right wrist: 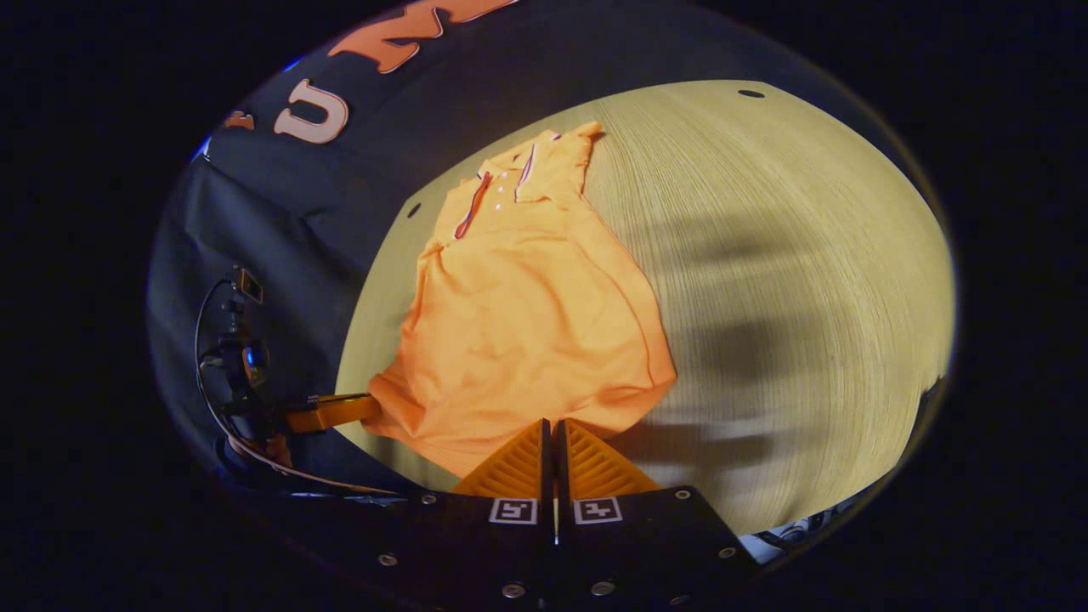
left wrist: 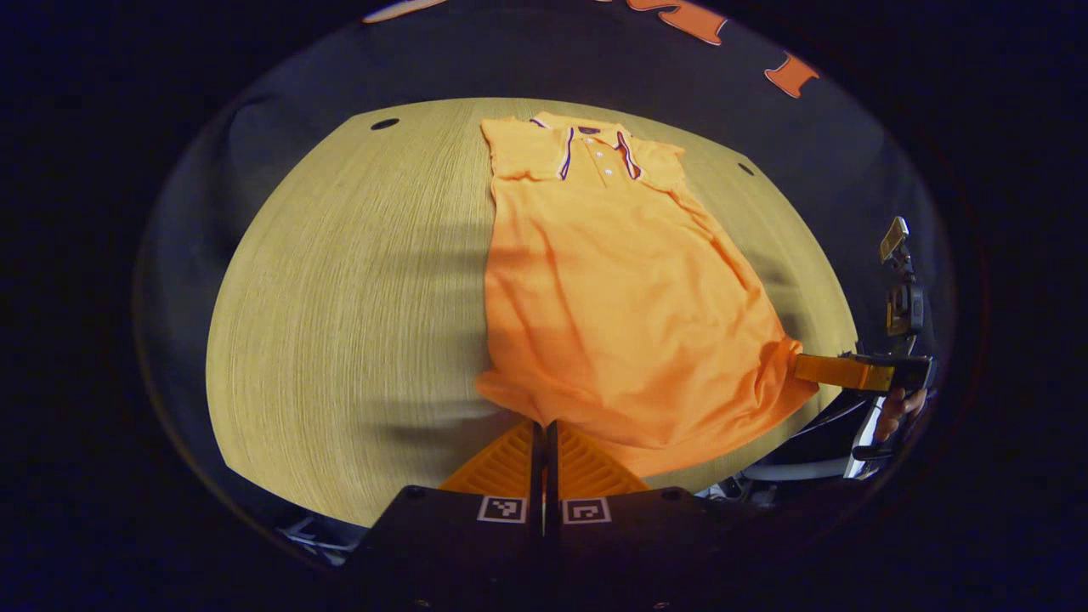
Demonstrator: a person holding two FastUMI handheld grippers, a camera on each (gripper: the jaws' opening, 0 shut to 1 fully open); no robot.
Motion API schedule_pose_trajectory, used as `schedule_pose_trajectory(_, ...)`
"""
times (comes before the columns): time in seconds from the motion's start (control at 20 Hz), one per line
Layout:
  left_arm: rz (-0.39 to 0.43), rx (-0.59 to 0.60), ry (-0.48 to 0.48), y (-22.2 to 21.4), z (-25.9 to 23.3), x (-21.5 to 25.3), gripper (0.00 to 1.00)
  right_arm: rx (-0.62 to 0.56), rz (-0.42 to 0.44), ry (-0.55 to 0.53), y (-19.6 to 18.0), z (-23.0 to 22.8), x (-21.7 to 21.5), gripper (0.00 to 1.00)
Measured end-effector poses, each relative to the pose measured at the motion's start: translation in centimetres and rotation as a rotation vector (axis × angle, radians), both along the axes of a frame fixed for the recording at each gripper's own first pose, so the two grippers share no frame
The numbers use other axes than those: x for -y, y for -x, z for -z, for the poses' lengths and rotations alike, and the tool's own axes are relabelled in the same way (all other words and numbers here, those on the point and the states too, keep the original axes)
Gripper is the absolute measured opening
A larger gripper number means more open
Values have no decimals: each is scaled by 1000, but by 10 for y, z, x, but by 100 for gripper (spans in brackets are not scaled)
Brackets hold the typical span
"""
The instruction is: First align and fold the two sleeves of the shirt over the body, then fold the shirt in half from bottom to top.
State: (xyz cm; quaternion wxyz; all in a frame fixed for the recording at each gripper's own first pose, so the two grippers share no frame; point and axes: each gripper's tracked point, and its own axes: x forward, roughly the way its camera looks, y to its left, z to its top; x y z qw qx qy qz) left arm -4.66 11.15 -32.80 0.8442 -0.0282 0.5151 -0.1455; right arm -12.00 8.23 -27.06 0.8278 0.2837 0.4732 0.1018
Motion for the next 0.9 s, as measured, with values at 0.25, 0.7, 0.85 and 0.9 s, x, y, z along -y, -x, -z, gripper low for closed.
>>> schedule_pose_trajectory(0.25,1,7,13,-8,-3,4,1,-2,5,-21,-6,0,4,1)
schedule_pose_trajectory(0.7,18,-32,-51,12,19,-7,1,-158,-104,230,47,42,15,21)
schedule_pose_trajectory(0.85,9,-36,-50,16,20,-8,1,-134,-131,335,50,46,18,54)
schedule_pose_trajectory(0.9,5,-39,-51,17,20,-9,1,-124,-148,378,54,47,19,68)
